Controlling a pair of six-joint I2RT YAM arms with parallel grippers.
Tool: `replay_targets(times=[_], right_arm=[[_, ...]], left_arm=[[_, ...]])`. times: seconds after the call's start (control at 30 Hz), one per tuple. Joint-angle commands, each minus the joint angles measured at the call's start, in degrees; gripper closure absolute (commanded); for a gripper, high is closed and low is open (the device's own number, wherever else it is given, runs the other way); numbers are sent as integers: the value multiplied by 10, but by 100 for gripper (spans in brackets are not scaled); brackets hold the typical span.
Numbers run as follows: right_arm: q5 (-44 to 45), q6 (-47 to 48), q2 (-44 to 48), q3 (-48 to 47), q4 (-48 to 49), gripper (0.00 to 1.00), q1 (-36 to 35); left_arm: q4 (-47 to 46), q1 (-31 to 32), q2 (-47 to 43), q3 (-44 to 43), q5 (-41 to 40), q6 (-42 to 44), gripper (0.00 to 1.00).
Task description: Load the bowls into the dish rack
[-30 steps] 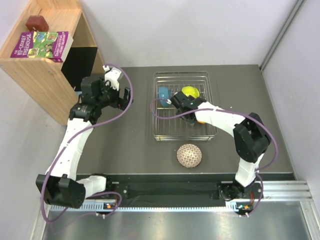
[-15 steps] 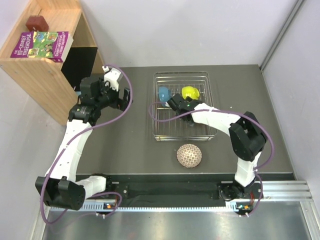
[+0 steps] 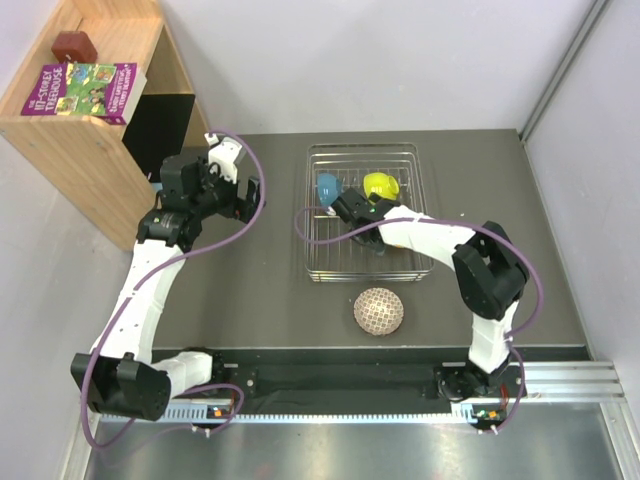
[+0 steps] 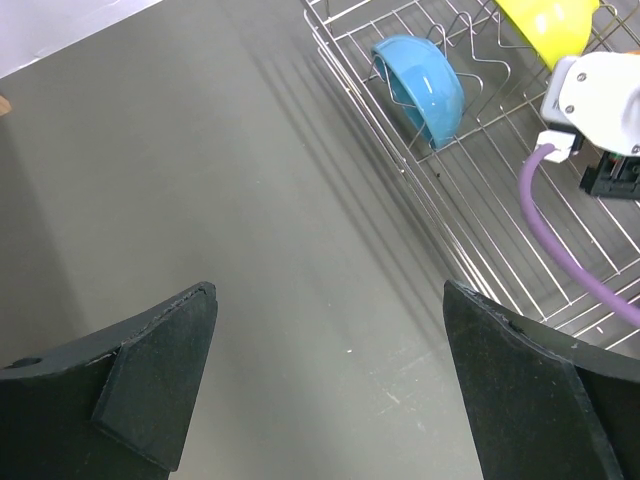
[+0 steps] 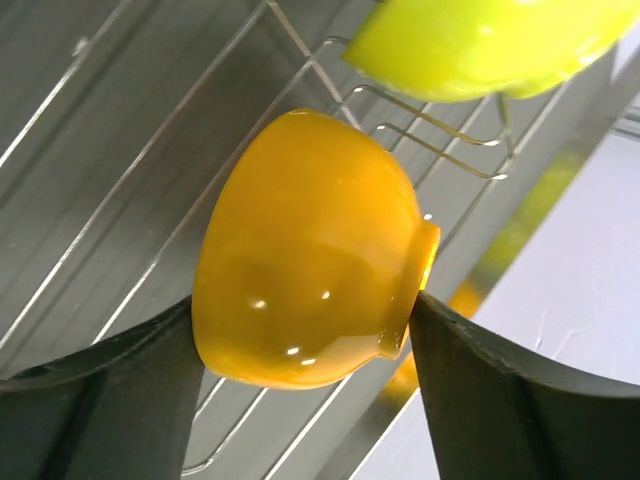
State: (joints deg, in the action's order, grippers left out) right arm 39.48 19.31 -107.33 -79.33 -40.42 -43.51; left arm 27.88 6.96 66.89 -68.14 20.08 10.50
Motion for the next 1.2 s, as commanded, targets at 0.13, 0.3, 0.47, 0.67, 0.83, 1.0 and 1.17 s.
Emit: replay_targets(times=[0.13,0.3,0.47,0.67,0.83,1.0,1.17], right_arm=[[-41,-9,-10,-24,-20,14,-14],[-76,-15,-10,-37,-41,9,-14],[-93,-19,-7,-46,-51,5,-14],[-38,-18,3,-46,-28,5,-14],[7,-8,2,-41,-6,5,-8],[47,6,1,-39,24,5,3],[84,26,0,-32,53,5,6]], left_arm=[[-3,-5,-17,-7,8,4,1],[0,-5,-16,-9,10,5,1],[1,-5,-16,-12,11,4,1],[3,-6,-19,-11,12,2,1],[2,-7,-22,-8,14,0,1],[3,-7,-23,-5,15,0,1],[4,-7,-26,-3,15,1,1]])
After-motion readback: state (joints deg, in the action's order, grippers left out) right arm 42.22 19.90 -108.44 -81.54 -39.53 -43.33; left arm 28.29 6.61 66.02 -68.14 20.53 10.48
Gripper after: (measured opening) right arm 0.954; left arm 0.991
